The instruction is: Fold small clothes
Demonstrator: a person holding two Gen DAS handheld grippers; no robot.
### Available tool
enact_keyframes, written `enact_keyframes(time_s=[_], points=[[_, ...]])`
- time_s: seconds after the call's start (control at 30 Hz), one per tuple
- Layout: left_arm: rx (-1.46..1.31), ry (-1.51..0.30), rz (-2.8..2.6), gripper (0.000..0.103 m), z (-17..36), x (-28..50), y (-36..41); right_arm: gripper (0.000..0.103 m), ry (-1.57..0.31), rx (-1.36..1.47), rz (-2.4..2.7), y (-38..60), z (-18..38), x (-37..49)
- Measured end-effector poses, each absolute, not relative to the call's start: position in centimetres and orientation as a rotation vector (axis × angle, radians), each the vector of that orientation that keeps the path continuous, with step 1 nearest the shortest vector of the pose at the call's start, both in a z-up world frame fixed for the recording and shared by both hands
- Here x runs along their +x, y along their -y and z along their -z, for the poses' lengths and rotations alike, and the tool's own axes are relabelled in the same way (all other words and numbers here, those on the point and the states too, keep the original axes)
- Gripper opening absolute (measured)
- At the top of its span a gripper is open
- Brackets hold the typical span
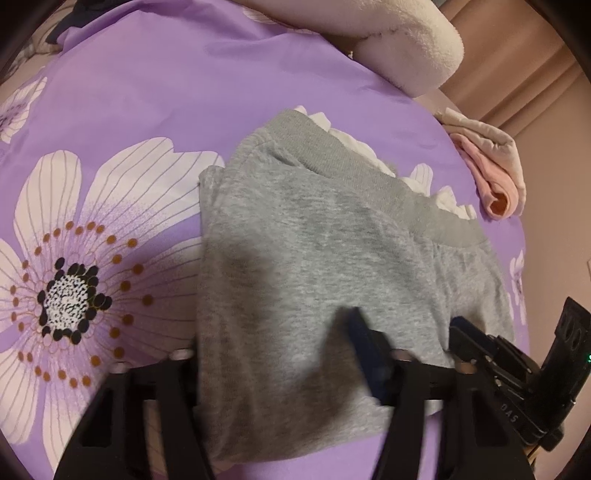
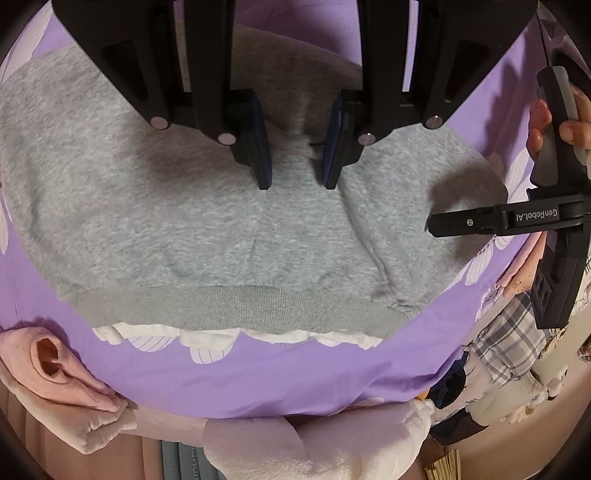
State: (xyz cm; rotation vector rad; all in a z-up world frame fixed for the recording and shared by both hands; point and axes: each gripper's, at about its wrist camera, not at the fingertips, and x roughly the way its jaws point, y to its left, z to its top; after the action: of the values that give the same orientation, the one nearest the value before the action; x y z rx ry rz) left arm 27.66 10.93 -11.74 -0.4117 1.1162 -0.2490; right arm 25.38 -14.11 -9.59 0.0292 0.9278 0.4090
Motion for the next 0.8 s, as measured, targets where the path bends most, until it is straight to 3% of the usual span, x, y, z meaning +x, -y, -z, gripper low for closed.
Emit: enact_keyframes(time_s=[0.03,0.23,0.63,0.7,0.8], points=[[-0.417,-1.118,0.250,0.039,11.8,27.6,-11.1,0.028,-0.924,0.037,-0.411,14.2,9.5,25.3],[-0.497,-1.127,0.281,0.027,12.1,27.5,-12.6,0.028,-0.923,0.066,-0.415,14.5,9.7,25.2],[-0.737,-1.182,0.400,0.026,13.8,26.8,-16.3,0.028,-0.925,0.098,-0.432,14.8,10.0,25.5],[-0.738,-1.199,0.431,0.030,13.9,26.2,-16.6,0.028,-0.924,0.103,-0.436,14.9,10.0,25.5],[-0.828,-1.208,0.483,0.047,14.4,26.2,-17.2,0.029,-0.922,0.115,-0.440,15.0,10.1,25.5]])
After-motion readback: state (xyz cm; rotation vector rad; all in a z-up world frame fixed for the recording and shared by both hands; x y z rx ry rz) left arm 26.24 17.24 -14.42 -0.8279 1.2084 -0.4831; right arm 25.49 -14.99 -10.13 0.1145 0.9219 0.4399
